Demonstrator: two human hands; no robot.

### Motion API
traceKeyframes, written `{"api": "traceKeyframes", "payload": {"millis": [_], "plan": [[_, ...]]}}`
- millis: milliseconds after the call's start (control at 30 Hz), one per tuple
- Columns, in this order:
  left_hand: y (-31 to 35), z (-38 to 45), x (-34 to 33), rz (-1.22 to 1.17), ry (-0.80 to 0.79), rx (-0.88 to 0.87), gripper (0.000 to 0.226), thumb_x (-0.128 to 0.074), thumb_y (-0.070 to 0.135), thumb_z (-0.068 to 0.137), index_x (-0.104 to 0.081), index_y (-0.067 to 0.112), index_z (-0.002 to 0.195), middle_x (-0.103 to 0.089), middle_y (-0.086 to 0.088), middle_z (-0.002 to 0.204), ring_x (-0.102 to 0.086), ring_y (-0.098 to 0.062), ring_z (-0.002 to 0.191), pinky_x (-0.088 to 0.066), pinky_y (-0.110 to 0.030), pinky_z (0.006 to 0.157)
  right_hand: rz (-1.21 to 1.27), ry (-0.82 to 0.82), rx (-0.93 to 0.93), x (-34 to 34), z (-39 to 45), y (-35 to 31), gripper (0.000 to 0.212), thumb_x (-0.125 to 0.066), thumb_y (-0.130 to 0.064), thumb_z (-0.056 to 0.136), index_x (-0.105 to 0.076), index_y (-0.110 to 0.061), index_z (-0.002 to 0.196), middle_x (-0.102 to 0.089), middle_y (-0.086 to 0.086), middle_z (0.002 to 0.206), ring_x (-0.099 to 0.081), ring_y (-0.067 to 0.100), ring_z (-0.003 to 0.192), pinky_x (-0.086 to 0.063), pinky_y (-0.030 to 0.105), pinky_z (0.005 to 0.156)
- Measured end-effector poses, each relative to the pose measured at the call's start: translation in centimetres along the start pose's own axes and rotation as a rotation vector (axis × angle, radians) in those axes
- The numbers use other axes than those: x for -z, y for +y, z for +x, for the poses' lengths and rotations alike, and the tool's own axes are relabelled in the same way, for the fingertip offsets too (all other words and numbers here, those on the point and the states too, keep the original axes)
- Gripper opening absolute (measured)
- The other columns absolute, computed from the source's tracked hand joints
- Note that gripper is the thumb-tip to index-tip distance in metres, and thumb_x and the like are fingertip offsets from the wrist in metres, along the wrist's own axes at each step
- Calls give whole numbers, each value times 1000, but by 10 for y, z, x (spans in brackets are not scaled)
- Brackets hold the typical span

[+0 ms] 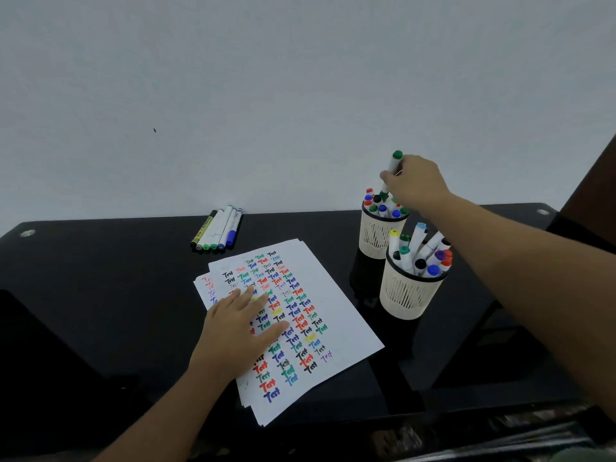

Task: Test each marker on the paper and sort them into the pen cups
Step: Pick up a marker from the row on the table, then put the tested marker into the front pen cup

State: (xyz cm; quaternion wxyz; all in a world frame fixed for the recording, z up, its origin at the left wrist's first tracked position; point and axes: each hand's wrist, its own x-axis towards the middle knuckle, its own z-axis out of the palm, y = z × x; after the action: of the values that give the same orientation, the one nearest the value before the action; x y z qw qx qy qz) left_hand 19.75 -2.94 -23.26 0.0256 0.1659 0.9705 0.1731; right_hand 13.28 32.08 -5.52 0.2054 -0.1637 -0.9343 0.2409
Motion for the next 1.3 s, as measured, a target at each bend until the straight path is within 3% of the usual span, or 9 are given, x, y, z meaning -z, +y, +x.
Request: {"api": "traceKeyframes", "payload": {"millis": [167,267,333,433,700,833,967,1133,1300], "plan": [[-1,-1,-1,-13,13,1,87,-35,87,84,-30,41,157,-16,12,168,-8,-11,155,-4,-41,125,23,-35,-24,-4,3,11,23,-64,-29,99,-68,-8,105,-71,10,98,-67,28,92,-52,37,75],[0,0,-1,-30,20,2,86,-36,87,83,-31,41,156,-17,12,168,-8,-10,155,-4,-41,125,131,-8,-13,-2,0,14,42,-72,-24,96,-56,-13,133,-71,7,108,-69,27,96,-58,45,88],[0,1,-2,-38,30,2,86,-37,88,83,-32,42,156,-18,13,167,-8,-10,155,-5,-40,125,177,36,21,-2,-4,17,54,-74,-19,95,-43,-16,139,-69,3,101,-68,25,89,-57,43,85],[-2,1,-4,-39,48,-5,86,-38,88,83,-34,42,155,-19,13,167,-11,-10,155,-7,-40,125,180,85,117,-3,-7,19,47,-66,-20,101,-38,-19,139,-66,0,96,-66,22,82,-54,39,79],[-4,1,-4,-72,66,-6,87,-40,89,81,-38,42,153,-22,14,166,-13,-8,154,-8,-40,126,54,12,244,-9,-10,27,15,-63,-31,103,-53,-25,114,-69,-5,100,-68,22,84,-58,41,76],[-3,1,-3,-73,68,-9,86,-42,88,81,-39,42,153,-23,15,165,-14,-8,154,-8,-40,126,-16,-7,169,-13,-1,28,25,-63,-37,102,-71,-24,121,-72,-4,111,-66,19,102,-55,36,86],[-3,1,-3,-74,72,-4,87,-41,89,80,-39,42,153,-22,15,165,-13,-8,154,-8,-39,126,-123,-39,99,-15,3,31,30,-55,-34,105,-75,-23,125,-72,1,129,-65,26,116,-54,47,100],[-2,1,-3,-81,73,-2,86,-42,89,80,-40,42,152,-23,15,165,-13,-8,154,-8,-40,126,-179,-92,45,-13,9,27,30,-50,-34,105,-79,-32,113,-68,5,129,-64,31,102,-57,48,89],[-2,0,-1,-102,66,-3,87,-44,88,79,-42,40,152,-25,14,165,-15,-9,154,-10,-41,126,-225,-61,98,-11,0,15,38,-46,-36,108,-64,-30,141,-52,15,139,-54,37,122,-49,49,101]]}}
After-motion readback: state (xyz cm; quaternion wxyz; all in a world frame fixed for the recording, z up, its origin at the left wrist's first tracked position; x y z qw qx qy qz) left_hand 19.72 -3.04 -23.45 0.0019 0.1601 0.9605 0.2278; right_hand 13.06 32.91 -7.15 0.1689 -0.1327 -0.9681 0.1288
